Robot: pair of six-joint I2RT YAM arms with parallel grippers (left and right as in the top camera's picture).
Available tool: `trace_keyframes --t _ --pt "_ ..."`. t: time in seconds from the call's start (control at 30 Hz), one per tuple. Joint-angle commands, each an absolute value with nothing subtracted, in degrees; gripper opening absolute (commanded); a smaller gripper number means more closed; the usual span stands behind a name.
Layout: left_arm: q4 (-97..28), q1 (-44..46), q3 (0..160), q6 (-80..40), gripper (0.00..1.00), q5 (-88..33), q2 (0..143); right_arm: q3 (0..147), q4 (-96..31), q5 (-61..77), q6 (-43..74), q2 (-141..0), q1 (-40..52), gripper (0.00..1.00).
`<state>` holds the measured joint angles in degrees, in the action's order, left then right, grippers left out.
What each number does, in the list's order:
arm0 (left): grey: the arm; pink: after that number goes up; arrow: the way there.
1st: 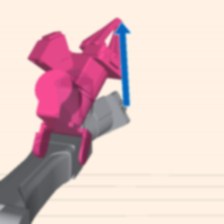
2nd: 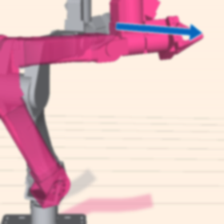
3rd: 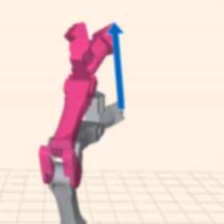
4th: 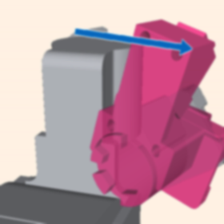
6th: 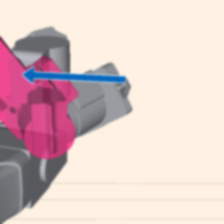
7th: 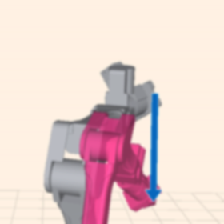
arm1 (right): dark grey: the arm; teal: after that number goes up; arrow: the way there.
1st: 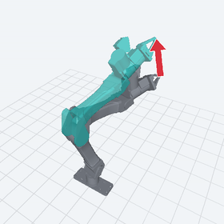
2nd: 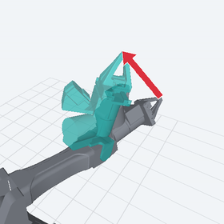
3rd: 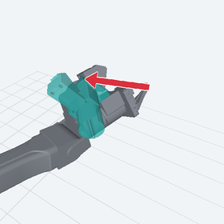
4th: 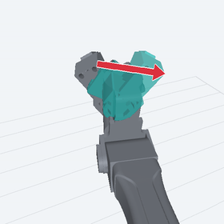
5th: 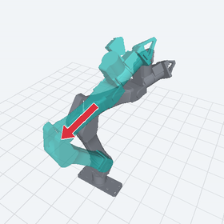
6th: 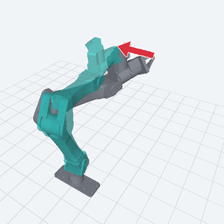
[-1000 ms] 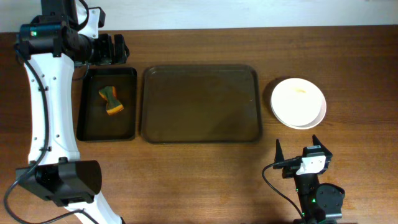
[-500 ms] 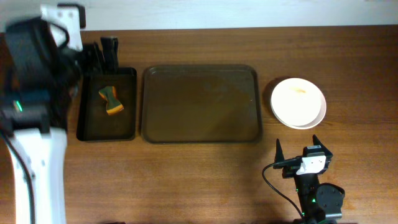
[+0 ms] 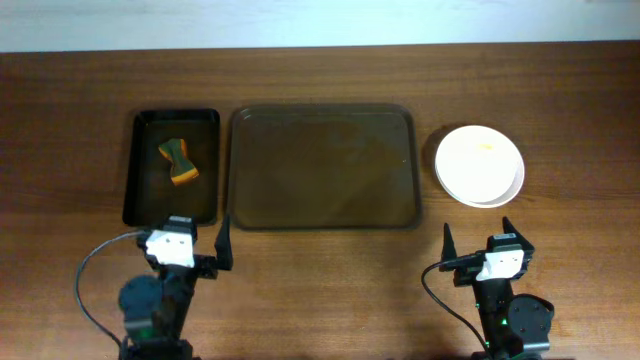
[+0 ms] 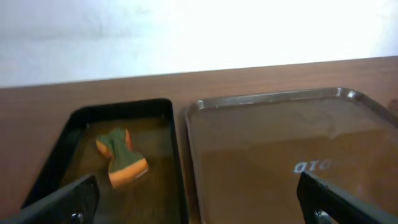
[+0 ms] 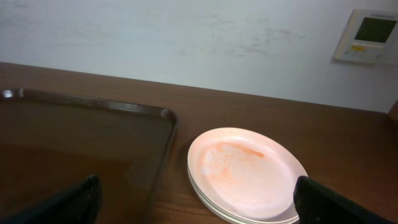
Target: Clean dirty plates on tray and stack at the side
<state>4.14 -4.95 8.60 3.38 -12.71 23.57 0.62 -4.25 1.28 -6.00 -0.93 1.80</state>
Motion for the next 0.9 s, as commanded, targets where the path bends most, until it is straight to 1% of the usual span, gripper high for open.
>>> trace_keyframes --t 0.0,0.1,0.2,0.3,0.43,0.87 --pt "5.7 -5.0 4.0 7.5 1.0 -13.3 16.8 0.3 -4.5 0.8 -5.6 -0.6 1.5 0.98" --pt "6.7 -5.0 0.7 10.5 1.0 -13.3 13.0 0.3 -4.5 0.8 -5.6 -0.6 1.5 0.98" --pt "3.9 -5.0 0.5 15.1 1.0 -13.3 10.6 0.3 -4.5 0.8 -5.6 -0.6 1.5 0.98" --pt "-3.6 -5.0 0.5 15.3 1.0 -12.3 6.4 0.3 -4.5 0.8 -5.6 -0.6 1.5 0.98" --pt "-3.2 -5.0 0.5 14.9 1.0 -12.3 0.3 0.3 -4.5 0.8 -5.6 -0.6 1.5 0.98" --pt "-3.5 -5.0 0.5 14.9 1.0 -12.3 0.3 0.3 -4.5 0.8 -5.6 -0.6 1.5 0.98"
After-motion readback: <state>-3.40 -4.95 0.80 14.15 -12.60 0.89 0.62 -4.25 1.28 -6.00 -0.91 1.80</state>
